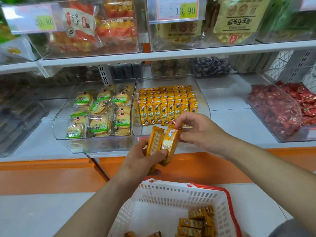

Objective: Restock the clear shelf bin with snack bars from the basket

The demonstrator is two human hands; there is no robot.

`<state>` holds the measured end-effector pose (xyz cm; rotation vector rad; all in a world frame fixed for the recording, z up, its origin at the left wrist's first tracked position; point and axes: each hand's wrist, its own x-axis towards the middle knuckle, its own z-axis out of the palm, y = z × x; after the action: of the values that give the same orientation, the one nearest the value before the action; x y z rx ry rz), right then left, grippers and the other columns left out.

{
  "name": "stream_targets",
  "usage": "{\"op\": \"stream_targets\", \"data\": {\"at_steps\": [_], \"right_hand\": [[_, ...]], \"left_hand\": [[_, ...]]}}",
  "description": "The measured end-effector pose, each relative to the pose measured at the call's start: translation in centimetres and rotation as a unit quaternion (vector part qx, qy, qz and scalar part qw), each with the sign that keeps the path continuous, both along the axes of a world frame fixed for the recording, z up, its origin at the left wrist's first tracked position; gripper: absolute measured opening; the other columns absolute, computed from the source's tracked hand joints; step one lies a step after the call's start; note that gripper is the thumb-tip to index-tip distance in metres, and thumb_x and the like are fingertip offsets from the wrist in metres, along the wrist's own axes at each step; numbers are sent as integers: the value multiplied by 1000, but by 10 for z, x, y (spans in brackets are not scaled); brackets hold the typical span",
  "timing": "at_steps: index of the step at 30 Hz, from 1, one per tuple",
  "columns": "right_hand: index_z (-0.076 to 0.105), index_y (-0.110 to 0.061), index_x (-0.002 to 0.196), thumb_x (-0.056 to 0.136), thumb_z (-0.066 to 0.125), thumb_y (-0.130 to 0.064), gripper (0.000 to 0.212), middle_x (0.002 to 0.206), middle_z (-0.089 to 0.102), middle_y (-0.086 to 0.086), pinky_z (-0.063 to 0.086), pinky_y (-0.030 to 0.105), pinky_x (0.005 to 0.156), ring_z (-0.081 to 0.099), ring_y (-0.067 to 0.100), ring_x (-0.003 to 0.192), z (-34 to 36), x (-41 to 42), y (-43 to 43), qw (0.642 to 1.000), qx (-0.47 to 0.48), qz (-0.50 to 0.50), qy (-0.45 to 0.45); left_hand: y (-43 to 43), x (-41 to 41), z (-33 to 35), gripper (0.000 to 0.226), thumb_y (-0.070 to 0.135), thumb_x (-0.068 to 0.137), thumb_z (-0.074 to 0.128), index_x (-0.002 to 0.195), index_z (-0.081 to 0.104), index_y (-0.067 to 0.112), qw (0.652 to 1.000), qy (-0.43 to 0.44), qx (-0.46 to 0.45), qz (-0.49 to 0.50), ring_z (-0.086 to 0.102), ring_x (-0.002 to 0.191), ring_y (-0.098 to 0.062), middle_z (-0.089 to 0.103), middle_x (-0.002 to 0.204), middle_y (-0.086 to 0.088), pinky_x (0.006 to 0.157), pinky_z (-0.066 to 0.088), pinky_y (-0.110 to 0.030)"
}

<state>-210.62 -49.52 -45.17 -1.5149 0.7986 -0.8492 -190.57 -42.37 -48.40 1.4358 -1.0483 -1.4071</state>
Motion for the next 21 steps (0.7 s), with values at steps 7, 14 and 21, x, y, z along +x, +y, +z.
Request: {"op": "stream_targets", "data": {"at_steps": [7,14,21], "right_hand": [[62,-36,118,90,73,-26,32,112,70,0,61,39,65,74,21,91,-4,1,-4,995,79,-50,43],[66,-18,114,77,82,-18,41,97,76,7,60,31,66,76,26,80,5,3,-14,991,70,-111,19],[68,-23,110,78,85,-24,37,113,70,2,54,35,87,70,21,94,22,4,-80,921,-159,-223,275]], "left_hand": [[-1,-2,2,54,49,64,83,111,65,30,999,-28,-32,18,76,79,-13,78,91,2,57,55,-22],[-7,7,4,33,30,83,82,112,66,25,998,-9,-40,36,77,87,-13,79,94,-1,62,57,-25],[-17,23,9,27,16,89,76,115,68,21,995,51,-57,63,77,90,-17,74,106,-9,71,61,-29]]}}
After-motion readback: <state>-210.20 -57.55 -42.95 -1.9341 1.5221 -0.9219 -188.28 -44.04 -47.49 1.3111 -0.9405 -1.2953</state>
